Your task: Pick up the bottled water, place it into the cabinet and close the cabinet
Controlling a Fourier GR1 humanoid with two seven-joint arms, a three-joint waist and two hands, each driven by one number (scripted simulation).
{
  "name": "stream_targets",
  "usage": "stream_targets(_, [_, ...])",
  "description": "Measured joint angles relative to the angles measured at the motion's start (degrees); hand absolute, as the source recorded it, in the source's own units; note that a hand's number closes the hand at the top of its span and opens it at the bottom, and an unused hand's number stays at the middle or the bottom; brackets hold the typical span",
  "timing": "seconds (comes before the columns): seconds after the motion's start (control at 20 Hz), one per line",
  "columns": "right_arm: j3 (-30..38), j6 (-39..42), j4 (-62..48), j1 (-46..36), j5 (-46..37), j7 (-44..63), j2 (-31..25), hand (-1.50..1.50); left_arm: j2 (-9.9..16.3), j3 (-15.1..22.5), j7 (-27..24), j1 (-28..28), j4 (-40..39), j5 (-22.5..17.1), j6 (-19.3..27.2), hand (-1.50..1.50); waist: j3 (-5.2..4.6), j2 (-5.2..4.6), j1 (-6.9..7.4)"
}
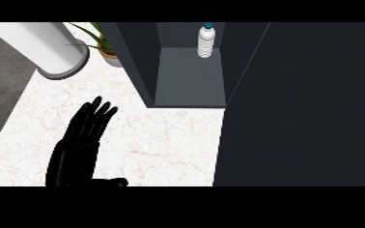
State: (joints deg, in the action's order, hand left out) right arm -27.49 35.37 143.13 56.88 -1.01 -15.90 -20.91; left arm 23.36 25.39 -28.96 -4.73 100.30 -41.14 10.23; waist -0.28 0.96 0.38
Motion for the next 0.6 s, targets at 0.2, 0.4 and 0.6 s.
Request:
stream_targets(0.2, [-3.03,-0.18,0.09,-2.30,-0.59,1.98,-1.60,1.50,2.72,-2.77,-0.40,-4.11,2.20,-2.65,-2.43,-1.50,-0.18,0.13,0.67])
stream_targets(0.4, [-4.26,-0.80,0.15,-4.92,-1.03,3.05,-3.10,1.50,5.10,-4.78,-0.39,-6.88,4.13,-4.43,-4.44,-1.50,-0.37,0.25,1.52])
stream_targets(0.6, [-5.96,-3.13,0.13,-6.64,-1.23,4.78,-2.98,1.50,7.53,-6.83,-0.37,-9.40,5.57,-6.18,-6.87,-1.50,-0.52,0.05,2.32])
